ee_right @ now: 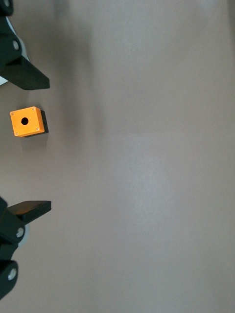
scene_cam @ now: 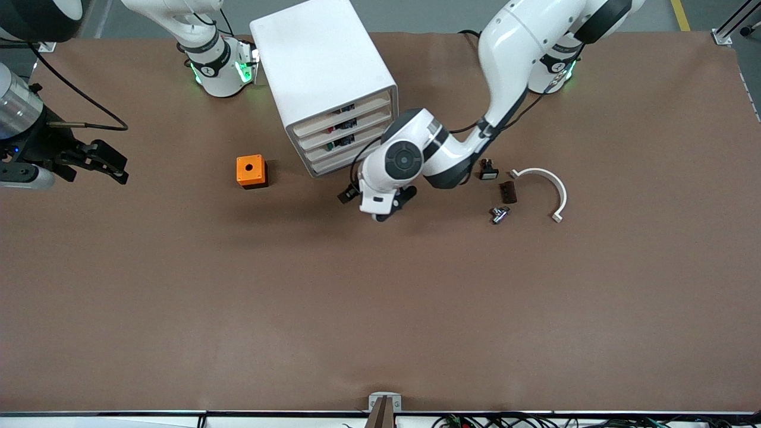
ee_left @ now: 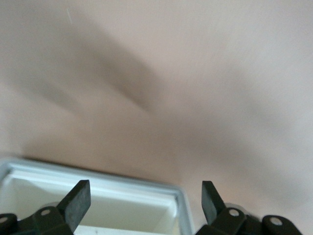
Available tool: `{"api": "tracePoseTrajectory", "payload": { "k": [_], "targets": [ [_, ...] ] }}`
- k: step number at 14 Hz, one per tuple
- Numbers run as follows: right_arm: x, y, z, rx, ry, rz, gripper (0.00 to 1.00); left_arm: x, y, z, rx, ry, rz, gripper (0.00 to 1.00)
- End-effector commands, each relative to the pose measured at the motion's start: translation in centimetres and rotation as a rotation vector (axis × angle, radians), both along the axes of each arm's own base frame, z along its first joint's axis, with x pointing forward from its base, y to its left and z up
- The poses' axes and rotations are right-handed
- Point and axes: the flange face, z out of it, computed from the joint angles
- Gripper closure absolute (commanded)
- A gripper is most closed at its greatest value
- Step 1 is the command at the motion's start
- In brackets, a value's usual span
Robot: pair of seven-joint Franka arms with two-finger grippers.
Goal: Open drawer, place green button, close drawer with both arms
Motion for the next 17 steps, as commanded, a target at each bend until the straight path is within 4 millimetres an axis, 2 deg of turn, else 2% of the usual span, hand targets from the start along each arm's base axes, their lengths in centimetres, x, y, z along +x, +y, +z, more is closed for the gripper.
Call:
{"api": "tracePoseTrajectory", "payload": {
  "k": [1, 4, 6, 8, 10, 14, 17],
  "targets": [
    [-0.3, -0.4, 0.8, 0.003, -0.006, 0.012, 0.0, 3.3, 5.8, 6.5, 0.079, -0.085, 0.012, 0.0],
    [-0.3, -0.4, 0.7, 0.004, 0.0, 0.01, 0.0, 5.6, 12.2, 13.1, 0.171, -0.171, -0.08, 0.0],
    [-0.3, -0.4, 0.7, 0.004, -0.003, 0.01, 0.0, 7.2, 17.1, 16.3, 0.176, -0.193, -0.154, 0.0],
    [-0.3, -0.4, 0.7, 0.004, -0.001, 0.01, 0.0, 8.4, 21.1, 18.5, 0.176, -0.212, -0.205, 0.0],
    [-0.3, -0.4, 0.8, 0.004, -0.003, 0.01, 0.0, 9.4, 24.6, 19.4, 0.176, -0.214, -0.271, 0.0],
    [-0.3, -0.4, 0.8, 0.004, -0.003, 0.01, 0.0, 10.8, 32.8, 21.6, 0.165, -0.211, -0.396, 0.0],
    [-0.3, -0.5, 0.8, 0.006, -0.004, 0.009, 0.0, 11.2, 37.5, 22.8, 0.159, -0.225, -0.489, 0.0]
  ]
}}
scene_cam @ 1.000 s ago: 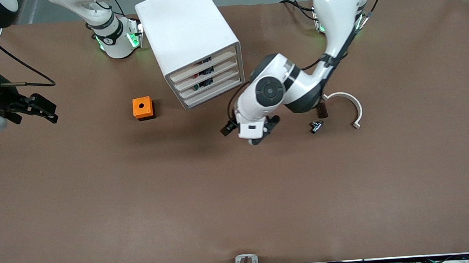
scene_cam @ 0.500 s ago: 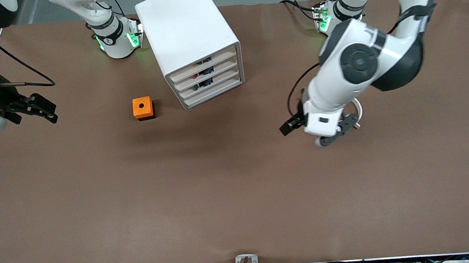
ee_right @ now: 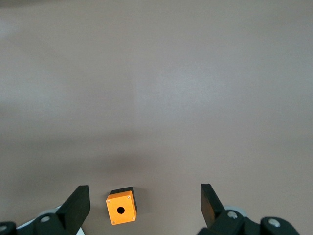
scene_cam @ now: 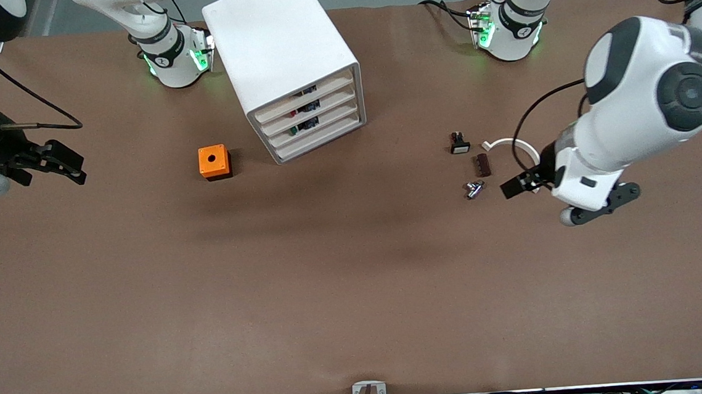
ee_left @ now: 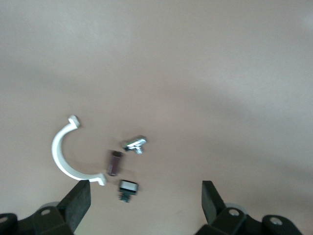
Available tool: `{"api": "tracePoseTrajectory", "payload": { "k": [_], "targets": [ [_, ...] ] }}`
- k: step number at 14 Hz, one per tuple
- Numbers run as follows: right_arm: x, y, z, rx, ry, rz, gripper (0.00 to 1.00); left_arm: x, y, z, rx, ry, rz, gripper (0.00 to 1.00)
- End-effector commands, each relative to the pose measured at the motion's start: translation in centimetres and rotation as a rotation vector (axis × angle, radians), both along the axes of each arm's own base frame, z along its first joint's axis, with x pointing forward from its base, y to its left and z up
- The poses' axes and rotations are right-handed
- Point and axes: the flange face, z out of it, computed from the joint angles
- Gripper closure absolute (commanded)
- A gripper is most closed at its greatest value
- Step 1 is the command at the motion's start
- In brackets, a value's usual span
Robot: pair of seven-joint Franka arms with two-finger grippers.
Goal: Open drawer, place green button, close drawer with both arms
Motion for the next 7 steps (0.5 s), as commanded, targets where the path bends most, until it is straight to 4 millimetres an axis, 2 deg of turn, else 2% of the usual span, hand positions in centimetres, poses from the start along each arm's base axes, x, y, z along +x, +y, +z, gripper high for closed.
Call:
{"api": "tracePoseTrajectory", "payload": {
  "k": [1, 5, 6, 7],
  "targets": [
    [-0.3, -0.4, 0.7, 0.006, -0.003, 0.006, 0.0, -0.8, 4.2, 2.1, 0.03, -0.016, -0.097, 0.0],
    [-0.3, -0.3, 0.7, 0.006, -0.003, 0.007, 0.0, -1.5, 11.7, 4.7, 0.048, -0.039, -0.215, 0.0],
    [-0.3, -0.4, 0.7, 0.006, -0.003, 0.006, 0.0, -1.6, 13.4, 4.9, 0.052, -0.041, -0.237, 0.0],
    [-0.4, -0.4, 0.8, 0.006, -0.004, 0.006, 0.0, -1.9, 14.3, 4.8, 0.05, -0.038, -0.266, 0.0]
  ]
}}
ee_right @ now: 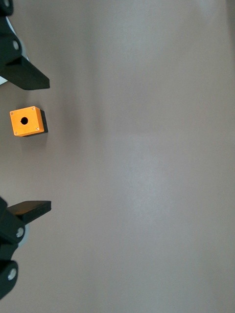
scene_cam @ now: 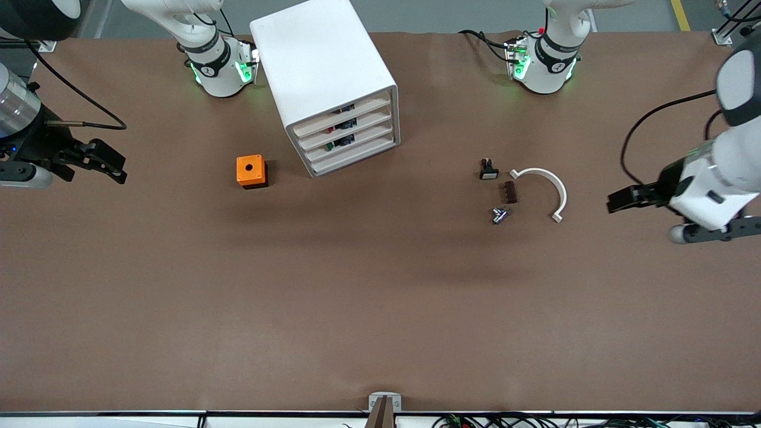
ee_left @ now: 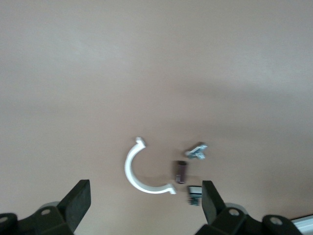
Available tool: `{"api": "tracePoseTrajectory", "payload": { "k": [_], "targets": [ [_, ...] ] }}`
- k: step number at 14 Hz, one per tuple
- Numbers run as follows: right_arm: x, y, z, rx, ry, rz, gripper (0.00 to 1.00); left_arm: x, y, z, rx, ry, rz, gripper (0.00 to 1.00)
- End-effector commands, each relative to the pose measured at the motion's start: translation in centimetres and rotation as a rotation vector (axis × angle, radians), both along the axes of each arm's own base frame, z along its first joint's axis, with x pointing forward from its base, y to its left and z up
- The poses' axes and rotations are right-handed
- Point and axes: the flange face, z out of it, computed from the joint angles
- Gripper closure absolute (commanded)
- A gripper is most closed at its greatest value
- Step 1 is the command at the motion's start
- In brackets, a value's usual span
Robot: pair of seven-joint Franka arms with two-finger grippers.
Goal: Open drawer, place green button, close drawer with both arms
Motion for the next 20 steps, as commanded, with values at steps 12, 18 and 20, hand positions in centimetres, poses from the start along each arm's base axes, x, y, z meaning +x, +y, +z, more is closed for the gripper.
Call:
{"api": "tracePoseTrajectory", "payload": {
  "k": [12, 18, 20],
  "targets": [
    [-0.5, -0.6, 1.1, 0.005, -0.009, 0.003, 0.0, -2.9, 0.9, 7.6, 0.016, -0.153, -0.097, 0.0],
    [-0.6, -0.6, 1.2, 0.007, -0.01, 0.003, 0.0, -5.0, 1.1, 9.0, 0.005, -0.073, -0.093, 0.0],
    [-0.5, -0.9, 1.2, 0.036, -0.009, 0.007, 0.0, -5.0, 1.1, 8.9, 0.009, -0.067, -0.095, 0.0]
  ]
}}
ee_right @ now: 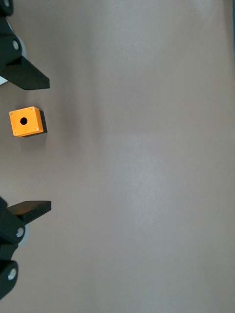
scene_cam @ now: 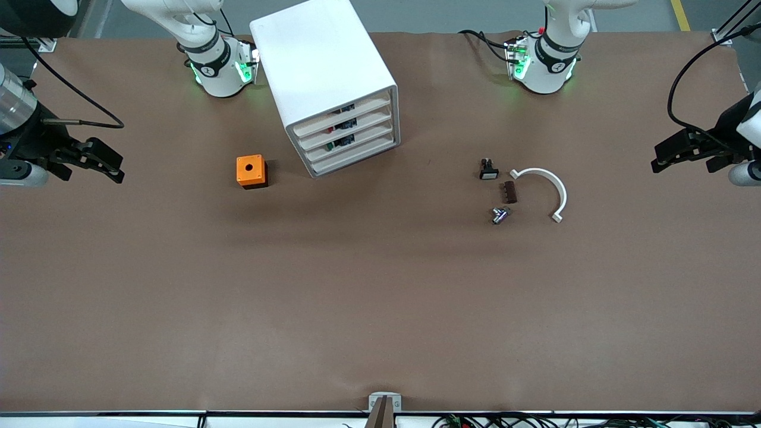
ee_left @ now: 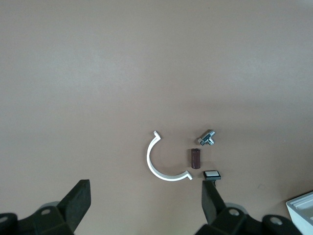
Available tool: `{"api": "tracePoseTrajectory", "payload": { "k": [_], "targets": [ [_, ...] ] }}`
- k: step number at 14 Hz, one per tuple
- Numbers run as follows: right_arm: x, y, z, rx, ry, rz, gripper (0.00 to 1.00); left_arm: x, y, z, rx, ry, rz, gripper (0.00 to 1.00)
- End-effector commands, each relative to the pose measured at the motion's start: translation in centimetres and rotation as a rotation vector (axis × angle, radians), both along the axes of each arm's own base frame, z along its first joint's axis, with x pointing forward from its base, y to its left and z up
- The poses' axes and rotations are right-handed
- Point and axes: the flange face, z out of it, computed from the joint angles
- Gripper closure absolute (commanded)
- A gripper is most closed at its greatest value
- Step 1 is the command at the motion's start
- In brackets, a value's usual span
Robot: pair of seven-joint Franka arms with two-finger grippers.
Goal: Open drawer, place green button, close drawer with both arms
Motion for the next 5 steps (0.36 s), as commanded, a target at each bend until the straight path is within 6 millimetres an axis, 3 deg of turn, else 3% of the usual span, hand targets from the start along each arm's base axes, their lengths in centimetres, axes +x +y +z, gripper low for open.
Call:
{"api": "tracePoseTrajectory", "payload": {
  "k": [1, 5],
  "targets": [
    [-0.43, -1.44, 0.78, 0.03, -0.002, 0.012, 0.0, -0.59, 0.11, 0.63, 0.005, 0.006, 0.0, 0.0],
    [-0.49, -1.45, 0.85, 0.03, -0.002, 0.009, 0.0, -0.59, 0.1, 0.7, 0.004, 0.004, -0.003, 0.0]
  ]
}}
